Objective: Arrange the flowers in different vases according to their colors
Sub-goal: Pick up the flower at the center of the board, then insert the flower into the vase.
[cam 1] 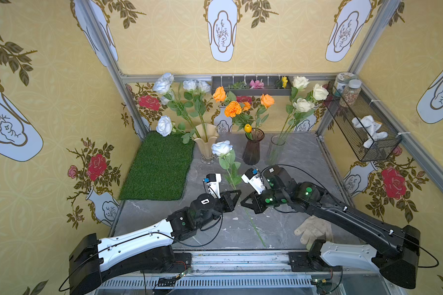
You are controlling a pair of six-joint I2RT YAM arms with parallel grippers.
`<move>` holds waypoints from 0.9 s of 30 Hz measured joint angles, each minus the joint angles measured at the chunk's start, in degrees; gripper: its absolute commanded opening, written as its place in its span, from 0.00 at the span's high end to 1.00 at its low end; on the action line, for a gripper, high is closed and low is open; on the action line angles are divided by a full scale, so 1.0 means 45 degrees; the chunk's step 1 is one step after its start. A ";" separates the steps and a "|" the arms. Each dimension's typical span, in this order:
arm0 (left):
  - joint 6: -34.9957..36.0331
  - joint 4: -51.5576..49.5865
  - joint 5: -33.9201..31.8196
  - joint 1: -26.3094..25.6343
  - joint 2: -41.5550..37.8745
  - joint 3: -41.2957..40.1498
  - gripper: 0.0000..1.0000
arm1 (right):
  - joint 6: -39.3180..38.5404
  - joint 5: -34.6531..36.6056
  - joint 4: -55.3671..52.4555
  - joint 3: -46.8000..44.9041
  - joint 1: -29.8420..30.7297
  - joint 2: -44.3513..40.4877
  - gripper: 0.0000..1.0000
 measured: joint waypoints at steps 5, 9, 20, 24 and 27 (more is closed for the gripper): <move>0.0767 -0.1690 -0.0811 0.0403 -0.0049 0.1394 1.00 | -0.0024 0.0695 -0.0466 0.0345 -0.0233 -0.0049 0.03; 0.2055 -0.3687 -0.1005 0.2686 0.0044 0.3517 1.00 | -0.0146 0.1443 -0.0699 0.0763 -0.0364 -0.0500 0.03; 0.7927 -0.6173 -0.0491 0.7626 0.5260 1.3571 1.00 | -0.0398 0.2603 -0.0661 0.1248 -0.0806 -0.0845 0.03; 0.9908 -0.6450 -0.0826 0.7975 0.7320 1.5912 1.00 | -0.0714 0.2749 -0.0685 0.1710 -0.1059 -0.0461 0.03; 1.0831 -0.6445 -0.0947 0.8592 0.8495 1.7155 1.00 | -0.0821 0.2657 -0.0690 0.1967 -0.1253 -0.0262 0.03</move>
